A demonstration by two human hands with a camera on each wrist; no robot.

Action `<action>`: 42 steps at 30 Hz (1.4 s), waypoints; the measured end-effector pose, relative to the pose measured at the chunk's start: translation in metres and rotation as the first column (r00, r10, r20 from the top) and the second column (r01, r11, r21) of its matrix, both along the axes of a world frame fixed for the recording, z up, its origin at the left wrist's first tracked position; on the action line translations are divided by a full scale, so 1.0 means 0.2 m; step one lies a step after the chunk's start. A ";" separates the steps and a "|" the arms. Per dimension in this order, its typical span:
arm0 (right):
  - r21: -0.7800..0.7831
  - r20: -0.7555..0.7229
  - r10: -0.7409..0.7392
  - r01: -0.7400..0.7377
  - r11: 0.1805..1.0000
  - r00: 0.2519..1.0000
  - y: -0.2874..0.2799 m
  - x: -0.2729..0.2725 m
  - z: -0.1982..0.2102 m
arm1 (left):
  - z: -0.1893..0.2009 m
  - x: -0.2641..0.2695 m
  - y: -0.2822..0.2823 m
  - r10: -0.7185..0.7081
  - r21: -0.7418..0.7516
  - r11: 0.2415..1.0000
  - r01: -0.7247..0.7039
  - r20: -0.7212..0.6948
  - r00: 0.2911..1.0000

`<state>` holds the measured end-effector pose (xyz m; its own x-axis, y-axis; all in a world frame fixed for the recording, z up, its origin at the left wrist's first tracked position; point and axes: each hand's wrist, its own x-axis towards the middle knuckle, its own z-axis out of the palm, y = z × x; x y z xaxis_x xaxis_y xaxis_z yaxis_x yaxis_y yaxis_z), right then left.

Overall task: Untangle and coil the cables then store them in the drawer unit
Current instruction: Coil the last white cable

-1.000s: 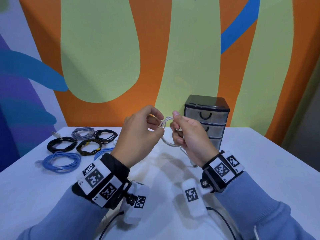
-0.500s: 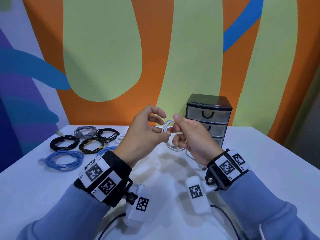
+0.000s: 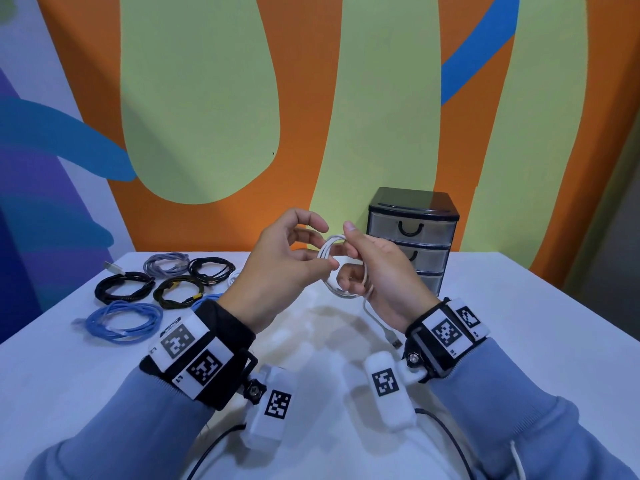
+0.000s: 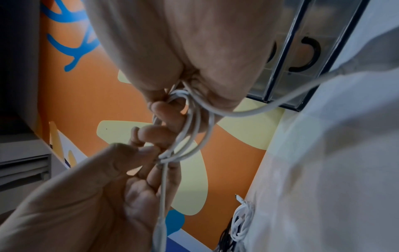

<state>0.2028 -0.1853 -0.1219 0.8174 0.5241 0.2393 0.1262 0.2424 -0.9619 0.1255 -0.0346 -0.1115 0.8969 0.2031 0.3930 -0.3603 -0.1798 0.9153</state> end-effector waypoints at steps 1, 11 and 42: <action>0.000 0.007 -0.012 0.012 1.000 1.000 0.00 0.00 0.00 | 0.00 -0.01 0.00 0.000 0.000 1.000 0.000 0.005 1.000; 0.102 0.039 -0.134 0.129 0.986 0.990 0.01 0.03 -0.01 | 0.00 -0.01 -0.01 0.213 0.456 0.836 -0.303 0.239 0.947; 0.465 -0.133 0.103 -0.030 0.885 0.986 0.04 0.01 0.01 | 0.01 -0.01 0.00 0.125 0.153 0.980 -0.129 0.035 0.991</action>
